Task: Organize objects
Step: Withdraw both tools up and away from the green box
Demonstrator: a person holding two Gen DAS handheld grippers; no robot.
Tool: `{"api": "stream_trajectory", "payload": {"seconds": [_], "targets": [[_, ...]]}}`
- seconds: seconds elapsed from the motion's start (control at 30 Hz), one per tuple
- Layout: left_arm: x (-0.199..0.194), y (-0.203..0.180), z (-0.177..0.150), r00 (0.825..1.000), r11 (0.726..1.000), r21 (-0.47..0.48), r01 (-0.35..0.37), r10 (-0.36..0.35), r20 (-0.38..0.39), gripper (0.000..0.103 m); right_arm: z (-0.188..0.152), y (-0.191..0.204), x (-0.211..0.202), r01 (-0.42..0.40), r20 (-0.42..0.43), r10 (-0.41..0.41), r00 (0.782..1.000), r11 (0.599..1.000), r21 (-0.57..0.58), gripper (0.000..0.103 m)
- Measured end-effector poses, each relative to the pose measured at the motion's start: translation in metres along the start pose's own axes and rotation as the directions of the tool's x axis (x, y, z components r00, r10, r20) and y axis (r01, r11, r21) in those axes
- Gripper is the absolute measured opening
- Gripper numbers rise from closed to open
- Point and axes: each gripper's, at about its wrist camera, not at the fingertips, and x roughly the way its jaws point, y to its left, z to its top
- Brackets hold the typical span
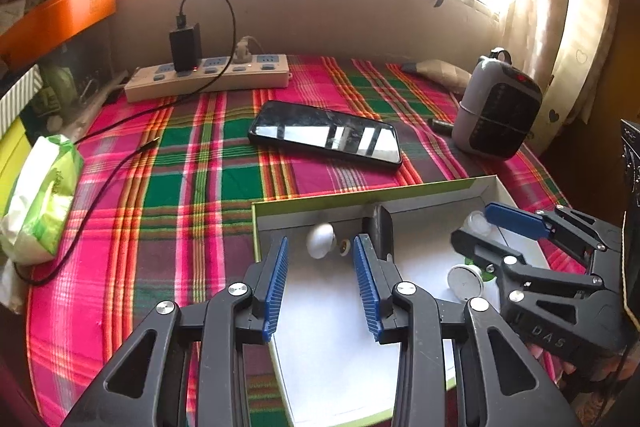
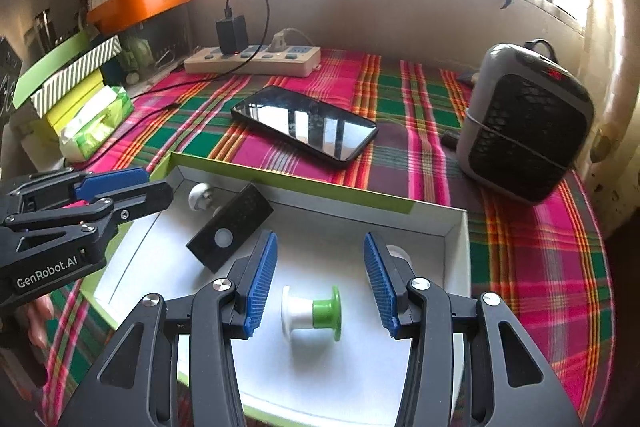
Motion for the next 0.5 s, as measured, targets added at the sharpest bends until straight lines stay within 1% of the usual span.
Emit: {"api": "stream_trajectory", "payload": {"seconds": [0.3,0.5], "targets": [[-0.028,-0.001,-0.016,0.999,0.999,-0.015,0.028,-0.028,0.042,0.032,-0.014,-0.004,-0.029,0.027,0.031,-0.028,0.999,0.999,0.041,0.046],[-0.042,-0.003,-0.030,0.998,0.999,0.005,0.040,-0.040,0.040,0.033,-0.025,-0.002,-0.047,0.035,0.056,-0.040,0.998,0.996,0.077,0.047]]}}
